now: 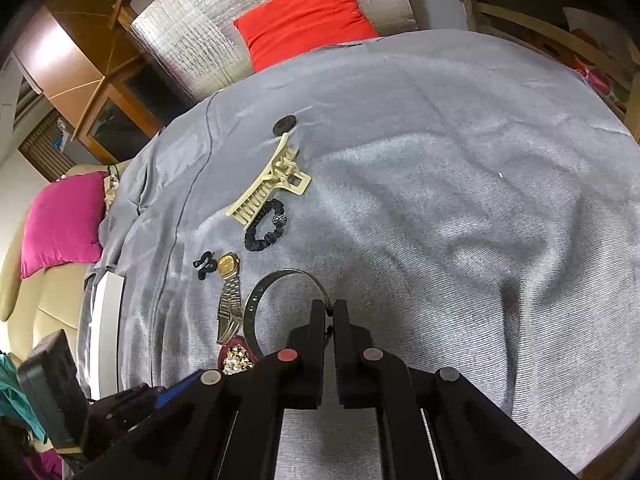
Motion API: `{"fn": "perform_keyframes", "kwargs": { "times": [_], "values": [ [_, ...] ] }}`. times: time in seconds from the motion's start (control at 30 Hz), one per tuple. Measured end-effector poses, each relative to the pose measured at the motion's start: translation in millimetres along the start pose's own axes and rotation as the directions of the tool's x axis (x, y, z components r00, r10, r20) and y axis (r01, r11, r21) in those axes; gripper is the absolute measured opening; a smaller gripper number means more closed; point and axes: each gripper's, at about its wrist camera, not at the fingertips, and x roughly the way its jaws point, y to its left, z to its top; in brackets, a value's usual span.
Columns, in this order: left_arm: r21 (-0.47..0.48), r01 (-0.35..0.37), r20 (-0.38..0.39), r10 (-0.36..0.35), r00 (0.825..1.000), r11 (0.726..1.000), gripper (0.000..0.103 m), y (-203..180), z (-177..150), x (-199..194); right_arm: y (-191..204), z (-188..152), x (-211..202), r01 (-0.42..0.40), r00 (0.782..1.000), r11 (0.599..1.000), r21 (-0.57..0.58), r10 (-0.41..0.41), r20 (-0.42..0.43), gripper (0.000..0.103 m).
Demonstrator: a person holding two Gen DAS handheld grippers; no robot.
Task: Organize jewelry
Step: 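Grasp the gold wristwatch with the left tool while the right tool holds the bangle, then carry watch and bangle to the white tray and open both tools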
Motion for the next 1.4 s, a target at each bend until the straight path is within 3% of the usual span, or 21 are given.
{"fn": "perform_keyframes", "kwargs": {
  "times": [0.23,0.37,0.47,0.53,0.7,0.73,0.77,0.8,0.83,0.9,1.13,1.4],
  "values": [
    [0.006,-0.059,0.045,0.058,0.997,0.998,0.013,2,15,-4,4,-3,1,0.003,1.0,1.0,-0.013,-0.003,-0.001,0.006],
    [-0.06,-0.026,0.058,0.029,0.998,0.998,0.056,9,30,2,2,-2,1,0.004,1.0,1.0,-0.006,-0.004,0.001,0.006],
    [-0.124,0.02,0.058,-0.012,0.998,0.992,0.059,17,43,11,1,-2,1,0.004,1.0,1.0,-0.002,-0.004,0.004,0.006],
    [-0.14,0.012,0.031,-0.008,0.999,0.99,0.06,18,49,24,1,-1,1,0.002,1.0,1.0,0.0,-0.002,0.003,0.006],
    [-0.163,-0.027,-0.02,0.024,1.0,0.986,0.057,23,54,47,-3,2,1,0.003,1.0,1.0,0.009,-0.003,0.005,0.006],
    [-0.147,-0.038,-0.013,0.036,0.999,0.988,0.053,21,55,48,-4,3,1,0.004,1.0,1.0,0.011,-0.004,0.005,0.006],
    [-0.128,-0.043,-0.012,0.042,0.999,0.991,0.036,19,56,48,-5,3,1,0.003,1.0,1.0,0.013,-0.003,0.004,0.006],
    [-0.109,-0.045,-0.017,0.043,0.999,0.993,0.028,16,56,49,-5,3,1,0.003,1.0,1.0,0.015,-0.003,0.004,0.006],
    [-0.099,-0.049,-0.017,0.048,0.999,0.994,0.026,14,56,50,-6,4,1,0.003,1.0,1.0,0.016,-0.003,0.004,0.006],
    [-0.084,-0.063,-0.009,0.063,0.998,0.994,0.012,11,56,50,-5,4,1,0.0,1.0,1.0,0.015,0.0,0.005,0.006],
    [-0.117,-0.039,0.084,0.049,0.995,0.992,0.011,18,57,27,-2,2,-1,-0.008,1.0,1.0,0.006,0.008,0.009,0.006],
    [-0.153,-0.005,0.193,0.035,0.981,0.988,0.011,32,60,-10,1,0,0,-0.009,1.0,1.0,0.007,0.009,0.012,0.006]
  ]
}}
